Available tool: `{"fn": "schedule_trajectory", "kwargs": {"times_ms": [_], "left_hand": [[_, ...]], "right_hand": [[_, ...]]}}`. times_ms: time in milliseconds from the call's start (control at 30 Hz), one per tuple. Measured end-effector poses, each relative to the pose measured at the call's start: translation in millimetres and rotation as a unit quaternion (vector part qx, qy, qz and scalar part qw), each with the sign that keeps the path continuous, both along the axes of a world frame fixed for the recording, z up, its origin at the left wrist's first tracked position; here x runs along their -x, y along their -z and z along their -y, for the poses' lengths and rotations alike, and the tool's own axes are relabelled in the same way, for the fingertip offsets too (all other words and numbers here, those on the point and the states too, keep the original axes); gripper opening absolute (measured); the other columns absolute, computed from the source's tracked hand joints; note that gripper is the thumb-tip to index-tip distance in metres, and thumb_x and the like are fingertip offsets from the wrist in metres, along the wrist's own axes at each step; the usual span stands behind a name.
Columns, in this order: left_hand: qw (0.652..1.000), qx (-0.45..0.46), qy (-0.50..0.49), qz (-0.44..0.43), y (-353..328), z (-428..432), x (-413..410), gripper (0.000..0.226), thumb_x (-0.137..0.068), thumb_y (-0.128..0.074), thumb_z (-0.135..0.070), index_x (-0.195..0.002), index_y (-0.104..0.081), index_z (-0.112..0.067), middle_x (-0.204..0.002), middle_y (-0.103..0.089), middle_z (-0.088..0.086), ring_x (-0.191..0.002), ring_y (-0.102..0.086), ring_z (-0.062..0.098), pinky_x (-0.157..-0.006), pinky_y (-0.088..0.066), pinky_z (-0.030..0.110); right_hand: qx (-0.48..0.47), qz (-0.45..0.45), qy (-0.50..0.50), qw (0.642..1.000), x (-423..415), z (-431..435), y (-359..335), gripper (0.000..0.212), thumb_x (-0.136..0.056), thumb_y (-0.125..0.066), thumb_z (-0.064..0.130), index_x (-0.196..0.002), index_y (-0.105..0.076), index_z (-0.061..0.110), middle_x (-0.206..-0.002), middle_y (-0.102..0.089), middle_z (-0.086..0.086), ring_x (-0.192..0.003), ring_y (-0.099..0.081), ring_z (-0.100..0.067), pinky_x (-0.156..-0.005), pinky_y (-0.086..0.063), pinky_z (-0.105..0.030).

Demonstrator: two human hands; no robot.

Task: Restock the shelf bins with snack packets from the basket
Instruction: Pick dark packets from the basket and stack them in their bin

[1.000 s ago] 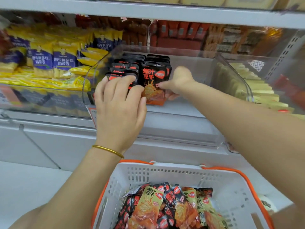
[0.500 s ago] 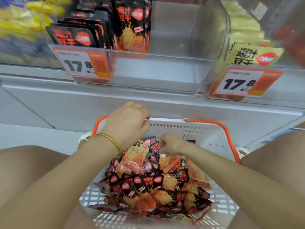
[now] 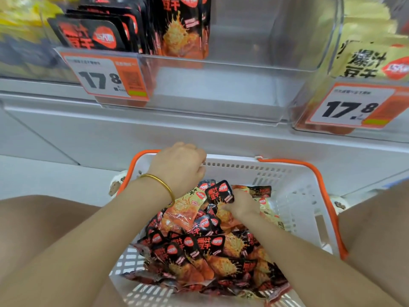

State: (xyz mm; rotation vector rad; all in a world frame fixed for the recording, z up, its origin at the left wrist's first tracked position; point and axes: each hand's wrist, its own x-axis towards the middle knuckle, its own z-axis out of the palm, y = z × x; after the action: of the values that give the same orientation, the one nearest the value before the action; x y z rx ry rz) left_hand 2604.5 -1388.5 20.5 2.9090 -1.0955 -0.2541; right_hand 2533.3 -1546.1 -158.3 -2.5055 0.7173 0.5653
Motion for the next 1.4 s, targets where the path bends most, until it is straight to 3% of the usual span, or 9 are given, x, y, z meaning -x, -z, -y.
{"fn": "schedule_trajectory", "kwargs": {"times_ms": [200, 334, 501, 634, 768, 901, 1102, 1302, 1402], "left_hand": [[0.995, -0.012, -0.045, -0.091, 8, 6, -9, 0.043, -0.092, -0.054, -0.036, -0.127, -0.047, -0.012, -0.125, -0.053, 0.009, -0.114, -0.050, 0.027, -0.095, -0.044, 0.041], [0.962, 0.138, -0.119, -0.206, -13, 10, -11, 0.040, -0.085, -0.068, -0.027, -0.119, -0.055, -0.011, -0.120, -0.060, 0.009, -0.108, -0.057, 0.023, -0.088, -0.046, 0.030], [0.908, 0.379, -0.102, -0.145, -79, -2, -12, 0.023, -0.077, -0.075, -0.019, -0.097, -0.064, -0.020, -0.092, -0.066, -0.002, -0.091, -0.064, 0.015, -0.079, -0.048, 0.029], [0.842, 0.525, -0.068, 0.104, -127, -16, -28, 0.018, -0.084, -0.064, -0.021, -0.101, -0.058, -0.018, -0.083, -0.059, -0.006, -0.071, -0.056, 0.011, -0.068, -0.045, 0.020], [0.861, 0.387, -0.093, 0.317, -127, -32, -64, 0.029, -0.085, -0.050, -0.027, -0.106, -0.060, -0.010, -0.109, -0.060, 0.011, -0.101, -0.055, 0.032, -0.083, -0.039, 0.041], [0.878, 0.314, -0.115, 0.344, -98, -35, -73, 0.033, -0.090, -0.045, -0.034, -0.110, -0.063, -0.015, -0.123, -0.059, 0.006, -0.118, -0.050, 0.028, -0.100, -0.030, 0.045], [0.885, 0.280, -0.112, 0.355, -87, -31, -77, 0.034, -0.092, -0.040, -0.036, -0.102, -0.065, -0.015, -0.119, -0.060, 0.006, -0.117, -0.051, 0.028, -0.110, -0.018, 0.049], [0.885, 0.276, -0.115, 0.356, -86, -32, -77, 0.034, -0.092, -0.039, -0.035, -0.101, -0.065, -0.015, -0.119, -0.060, 0.007, -0.117, -0.051, 0.028, -0.111, -0.019, 0.050], [0.887, 0.275, -0.111, 0.355, -85, -33, -78, 0.034, -0.093, -0.039, -0.035, -0.101, -0.065, -0.015, -0.118, -0.059, 0.006, -0.117, -0.051, 0.028, -0.111, -0.019, 0.049]], "right_hand": [[-0.465, -0.009, 0.127, 0.876, -16, 22, -86, 0.016, -0.080, -0.067, -0.007, -0.092, -0.064, 0.003, -0.082, -0.070, -0.011, -0.065, -0.067, -0.019, -0.070, -0.060, -0.035], [-0.530, 0.013, 0.038, 0.847, -12, 17, -154, 0.018, -0.086, -0.060, -0.003, -0.090, -0.065, 0.013, -0.075, -0.069, 0.000, -0.064, -0.066, -0.011, -0.064, -0.056, -0.029], [-0.555, 0.084, -0.028, 0.827, -10, 16, -247, 0.024, -0.078, -0.070, 0.002, -0.099, -0.062, 0.010, -0.072, -0.067, -0.001, -0.055, -0.062, -0.009, -0.050, -0.053, -0.021], [-0.496, 0.198, -0.061, 0.843, -34, 8, -321, 0.019, -0.071, -0.065, 0.009, -0.090, -0.063, 0.009, -0.071, -0.067, -0.001, -0.055, -0.062, -0.008, -0.055, -0.056, -0.024], [-0.436, 0.296, -0.022, 0.850, -87, -1, -351, 0.014, -0.084, -0.061, -0.002, -0.087, -0.062, 0.012, -0.072, -0.066, -0.003, -0.053, -0.063, -0.009, -0.054, -0.058, -0.028], [-0.342, 0.347, 0.025, 0.873, -158, -12, -332, 0.038, -0.074, -0.065, -0.018, -0.108, -0.059, -0.003, -0.086, -0.063, -0.013, -0.065, -0.062, -0.015, -0.077, -0.058, -0.043], [0.041, 0.289, -0.030, 0.956, -204, -9, -299, 0.037, -0.078, -0.074, 0.024, -0.109, -0.061, 0.007, -0.103, -0.064, -0.007, -0.094, -0.062, -0.023, -0.081, -0.053, -0.036], [-0.046, 0.267, 0.019, 0.962, -218, -16, -291, 0.024, -0.084, -0.071, 0.019, -0.099, -0.064, 0.002, -0.063, -0.066, -0.009, -0.050, -0.064, -0.018, -0.048, -0.058, -0.032], [-0.074, 0.266, 0.028, 0.961, -220, -17, -288, 0.024, -0.086, -0.070, 0.019, -0.095, -0.064, -0.002, -0.070, -0.068, -0.013, -0.062, -0.069, -0.025, -0.060, -0.060, -0.038]]}}
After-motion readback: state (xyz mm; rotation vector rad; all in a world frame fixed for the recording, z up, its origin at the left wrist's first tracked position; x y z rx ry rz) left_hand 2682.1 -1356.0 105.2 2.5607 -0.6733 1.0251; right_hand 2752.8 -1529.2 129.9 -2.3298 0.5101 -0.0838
